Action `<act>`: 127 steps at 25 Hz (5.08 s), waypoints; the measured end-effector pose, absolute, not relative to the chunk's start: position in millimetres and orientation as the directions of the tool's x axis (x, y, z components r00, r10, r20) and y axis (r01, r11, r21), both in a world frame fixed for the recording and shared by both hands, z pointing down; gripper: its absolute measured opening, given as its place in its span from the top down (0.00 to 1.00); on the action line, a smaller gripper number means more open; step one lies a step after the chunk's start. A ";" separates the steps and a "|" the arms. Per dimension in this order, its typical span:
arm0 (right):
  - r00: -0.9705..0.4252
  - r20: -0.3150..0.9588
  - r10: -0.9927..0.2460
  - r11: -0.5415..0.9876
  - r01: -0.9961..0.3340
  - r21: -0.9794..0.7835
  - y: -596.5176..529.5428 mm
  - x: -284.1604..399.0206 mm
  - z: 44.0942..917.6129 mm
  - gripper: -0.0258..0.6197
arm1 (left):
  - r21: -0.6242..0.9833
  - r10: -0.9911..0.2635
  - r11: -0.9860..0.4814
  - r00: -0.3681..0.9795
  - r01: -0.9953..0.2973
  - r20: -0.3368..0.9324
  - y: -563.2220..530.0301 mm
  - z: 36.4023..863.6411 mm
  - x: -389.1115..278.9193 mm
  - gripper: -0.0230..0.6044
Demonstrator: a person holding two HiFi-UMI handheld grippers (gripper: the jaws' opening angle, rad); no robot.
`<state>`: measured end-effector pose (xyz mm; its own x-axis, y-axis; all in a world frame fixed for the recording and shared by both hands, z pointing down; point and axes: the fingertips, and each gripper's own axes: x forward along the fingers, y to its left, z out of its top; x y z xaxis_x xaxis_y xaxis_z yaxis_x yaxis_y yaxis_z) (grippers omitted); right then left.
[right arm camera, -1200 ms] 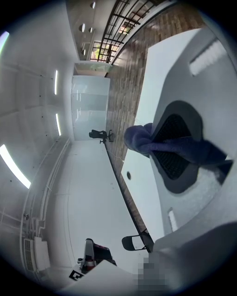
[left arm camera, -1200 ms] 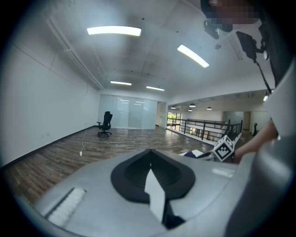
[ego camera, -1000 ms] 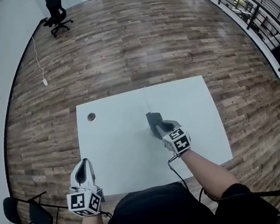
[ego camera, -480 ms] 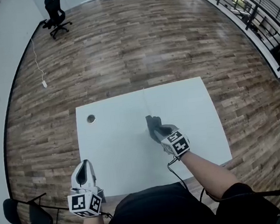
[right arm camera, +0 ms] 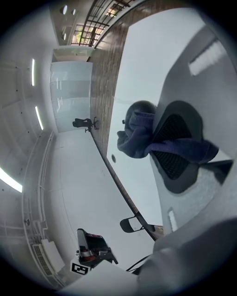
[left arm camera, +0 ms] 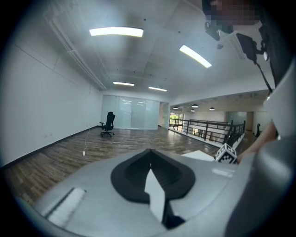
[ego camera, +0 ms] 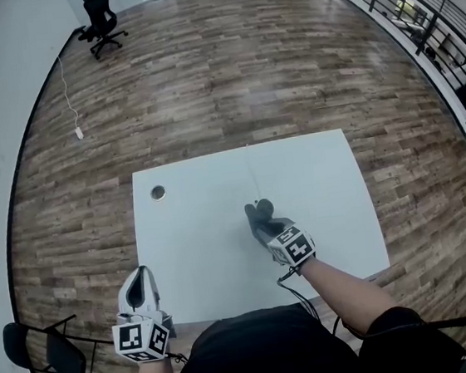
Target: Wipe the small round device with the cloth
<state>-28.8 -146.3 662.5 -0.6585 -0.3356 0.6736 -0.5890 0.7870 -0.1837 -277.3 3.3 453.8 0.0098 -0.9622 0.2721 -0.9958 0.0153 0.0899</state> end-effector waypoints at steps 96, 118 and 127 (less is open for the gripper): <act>-0.639 0.552 -0.535 0.742 -0.668 -0.053 -199.5 -26.8 616.8 0.87 | 0.049 -0.958 -0.005 0.019 -0.999 0.285 9.9 450.7 -281.1 0.95; -0.677 0.609 -0.414 0.854 -0.520 0.003 -159.9 -50.3 628.6 0.87 | 0.054 -0.956 -0.024 0.039 -0.998 0.290 6.2 452.4 -275.5 0.95; -0.684 0.665 -0.299 0.855 -0.502 -0.133 -133.2 -53.3 665.4 0.87 | 0.049 -0.952 -0.005 0.020 -0.999 0.305 11.3 453.5 -279.0 0.95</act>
<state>-53.3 -133.2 665.4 -0.6841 -0.2988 0.6654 -0.5022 0.8545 -0.1326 -279.0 11.3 453.5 0.0197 -0.9521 0.3050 -0.9988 -0.0049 0.0492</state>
